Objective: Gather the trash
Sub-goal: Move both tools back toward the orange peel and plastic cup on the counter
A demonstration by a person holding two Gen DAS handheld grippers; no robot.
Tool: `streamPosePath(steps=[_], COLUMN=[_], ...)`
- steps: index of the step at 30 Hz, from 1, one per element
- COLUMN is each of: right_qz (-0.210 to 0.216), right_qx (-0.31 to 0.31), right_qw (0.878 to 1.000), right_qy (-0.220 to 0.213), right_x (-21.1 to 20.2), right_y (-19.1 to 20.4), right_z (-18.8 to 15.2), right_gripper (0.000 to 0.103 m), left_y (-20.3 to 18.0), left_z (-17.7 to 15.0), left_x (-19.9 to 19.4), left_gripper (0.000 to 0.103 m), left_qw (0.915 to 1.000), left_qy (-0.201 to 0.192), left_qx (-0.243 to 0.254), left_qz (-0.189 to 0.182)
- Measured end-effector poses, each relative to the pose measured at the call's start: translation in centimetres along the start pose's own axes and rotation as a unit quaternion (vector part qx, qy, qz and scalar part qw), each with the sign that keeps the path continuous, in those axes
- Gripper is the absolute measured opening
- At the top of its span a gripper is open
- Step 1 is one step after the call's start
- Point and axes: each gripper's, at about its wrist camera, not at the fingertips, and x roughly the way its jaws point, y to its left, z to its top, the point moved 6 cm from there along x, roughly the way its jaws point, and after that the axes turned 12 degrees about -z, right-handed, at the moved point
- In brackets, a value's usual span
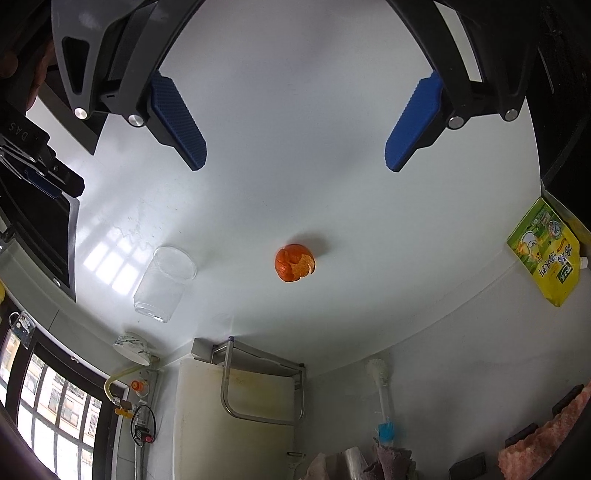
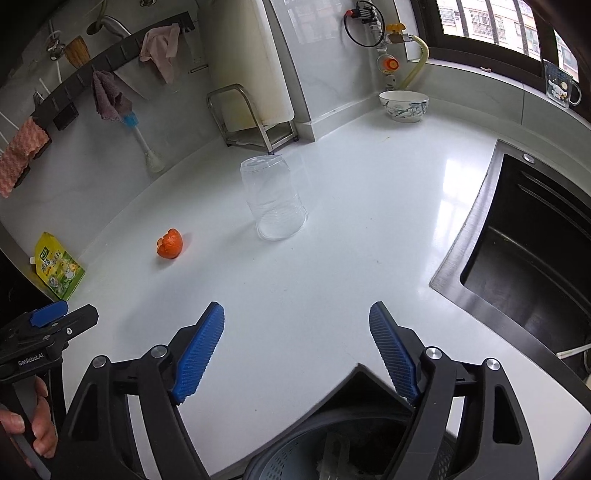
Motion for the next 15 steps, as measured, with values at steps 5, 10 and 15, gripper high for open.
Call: streamPosePath(steps=[5, 10, 15], right_qz=[-0.007, -0.015, -0.020], right_qx=[0.000, 0.000, -0.005], right_qw=[1.000, 1.000, 1.000], right_qy=[-0.005, -0.010, -0.016], right_x=[2.3, 4.6, 6.9], right_y=[1.7, 2.5, 3.6], right_z=[1.1, 2.5, 4.0], right_gripper=[0.078, 0.079, 0.079], left_y=[1.4, 2.1, 2.6], left_z=[0.9, 2.2, 3.7], left_x=[2.4, 4.9, 6.6], left_gripper=[0.096, 0.096, 0.096], left_qw=[0.9998, 0.9997, 0.9995], left_qy=[-0.003, -0.010, -0.021], left_qx=[-0.012, -0.007, 0.003], left_qz=[-0.014, -0.020, -0.024])
